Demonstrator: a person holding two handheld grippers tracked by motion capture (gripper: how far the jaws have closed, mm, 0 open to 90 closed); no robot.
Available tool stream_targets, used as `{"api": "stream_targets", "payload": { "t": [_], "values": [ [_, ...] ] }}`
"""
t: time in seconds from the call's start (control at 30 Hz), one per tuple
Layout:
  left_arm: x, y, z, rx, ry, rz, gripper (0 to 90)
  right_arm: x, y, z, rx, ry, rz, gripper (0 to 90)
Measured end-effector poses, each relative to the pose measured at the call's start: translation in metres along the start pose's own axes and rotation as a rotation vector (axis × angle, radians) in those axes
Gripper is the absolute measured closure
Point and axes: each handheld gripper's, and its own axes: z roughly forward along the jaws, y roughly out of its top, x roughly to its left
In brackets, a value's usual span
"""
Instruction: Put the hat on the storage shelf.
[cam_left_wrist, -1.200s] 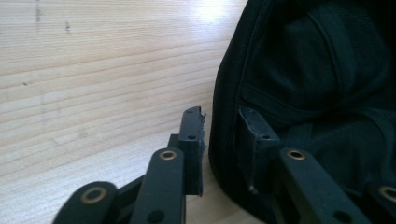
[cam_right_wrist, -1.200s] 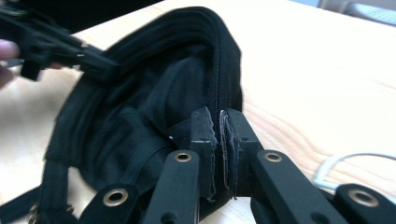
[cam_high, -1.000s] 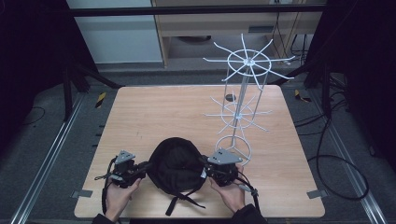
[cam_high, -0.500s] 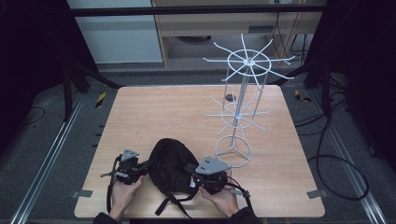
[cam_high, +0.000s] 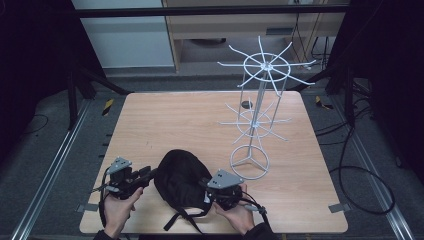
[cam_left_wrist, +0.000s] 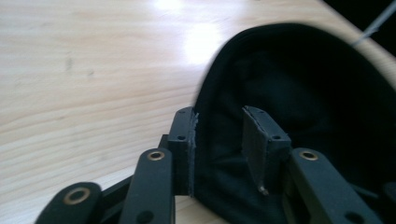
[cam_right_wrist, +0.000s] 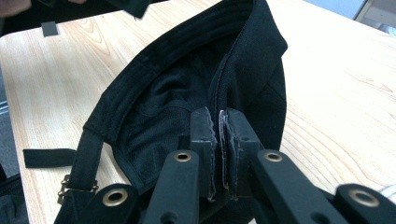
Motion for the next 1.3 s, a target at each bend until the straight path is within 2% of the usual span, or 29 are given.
{"api": "stream_targets", "payload": {
  "t": [0.1,0.3,0.47,0.53,0.63,0.83,0.93,1.07,1.2,1.3],
  "values": [
    [-0.014,0.005,0.004,-0.006,-0.030,0.032,58.2,0.000,-0.001,0.001,0.003,0.008,0.008,82.6],
    [-0.040,0.016,0.016,-0.022,-0.081,0.064,49.7,0.001,-0.003,0.001,0.006,0.018,0.020,81.7],
    [-0.055,0.024,0.029,-0.027,-0.123,0.056,45.2,0.003,-0.003,0.002,0.009,0.029,0.025,80.5],
    [-0.059,0.026,0.034,-0.025,-0.125,0.059,43.5,0.004,-0.004,0.002,0.009,0.031,0.023,80.3],
    [-0.065,0.029,0.043,-0.020,-0.129,0.040,40.9,0.006,-0.004,0.002,0.010,0.035,0.022,80.1],
    [-0.074,0.025,0.057,0.028,-0.099,0.051,39.0,0.008,-0.005,0.002,0.008,0.049,0.012,80.1],
    [-0.073,0.022,0.062,0.041,-0.099,0.042,41.7,0.010,-0.005,0.002,0.006,0.061,0.001,80.0],
    [-0.073,0.021,0.060,0.028,-0.102,0.038,53.3,0.012,-0.006,0.004,0.010,0.077,0.000,77.9],
    [-0.073,0.019,0.058,0.016,-0.133,0.030,65.0,0.013,-0.004,0.003,0.008,0.122,0.009,69.1],
    [-0.073,0.019,0.054,0.008,-0.149,0.030,70.9,0.011,-0.002,-0.003,-0.008,0.176,0.039,62.7]
  ]
}}
